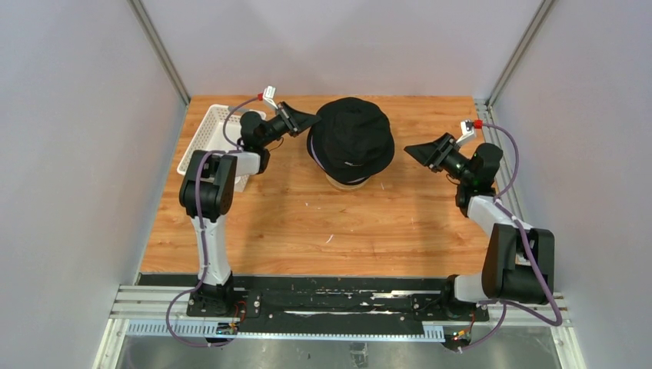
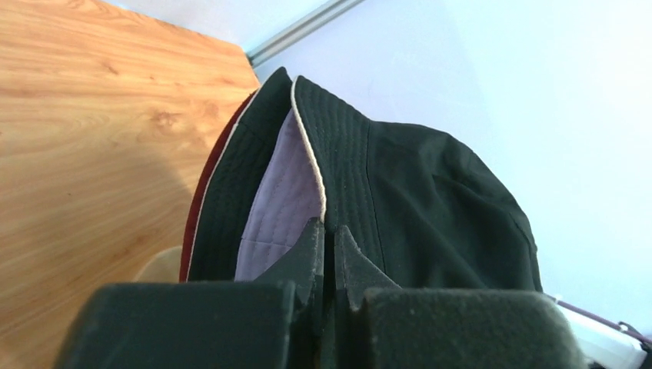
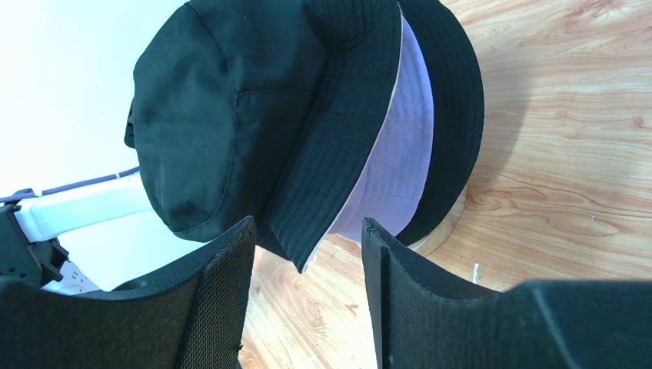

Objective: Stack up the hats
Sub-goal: Stack the hat on the hat.

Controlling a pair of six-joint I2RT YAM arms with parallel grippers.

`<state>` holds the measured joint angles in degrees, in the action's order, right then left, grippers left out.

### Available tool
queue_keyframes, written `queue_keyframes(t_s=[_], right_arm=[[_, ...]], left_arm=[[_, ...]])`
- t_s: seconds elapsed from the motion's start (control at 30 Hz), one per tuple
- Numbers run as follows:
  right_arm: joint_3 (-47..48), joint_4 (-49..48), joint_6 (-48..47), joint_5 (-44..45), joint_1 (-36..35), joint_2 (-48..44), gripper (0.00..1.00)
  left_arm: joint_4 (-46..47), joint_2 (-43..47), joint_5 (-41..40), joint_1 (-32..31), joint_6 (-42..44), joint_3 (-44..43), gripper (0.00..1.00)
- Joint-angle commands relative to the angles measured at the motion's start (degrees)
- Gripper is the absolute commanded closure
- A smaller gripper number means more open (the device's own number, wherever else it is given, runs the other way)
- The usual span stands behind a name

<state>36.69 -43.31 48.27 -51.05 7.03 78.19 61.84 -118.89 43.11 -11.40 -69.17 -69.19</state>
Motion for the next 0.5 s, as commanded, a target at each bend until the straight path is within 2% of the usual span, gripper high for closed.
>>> queue_keyframes(t_s=[0.0,0.2,0.47], right_arm=[[-1.1,-5.5,2.7,-1.5,-1.4,1.9,0.47],[-0.7,-10.4,6.5,-2.9,-2.2,6.0,0.47],[1.2,-22.6,14.6,-3.3,-5.9,15.1,0.47]], left_arm=[[7.6,-2.2,1.7,-0.2,-4.0,-1.6,1.00],[10.3,-2.6,-0.3,-0.2,-6.2,0.3,1.00],[10.8,-1.8,-2.4,-0.2,-5.6,4.5,1.00]])
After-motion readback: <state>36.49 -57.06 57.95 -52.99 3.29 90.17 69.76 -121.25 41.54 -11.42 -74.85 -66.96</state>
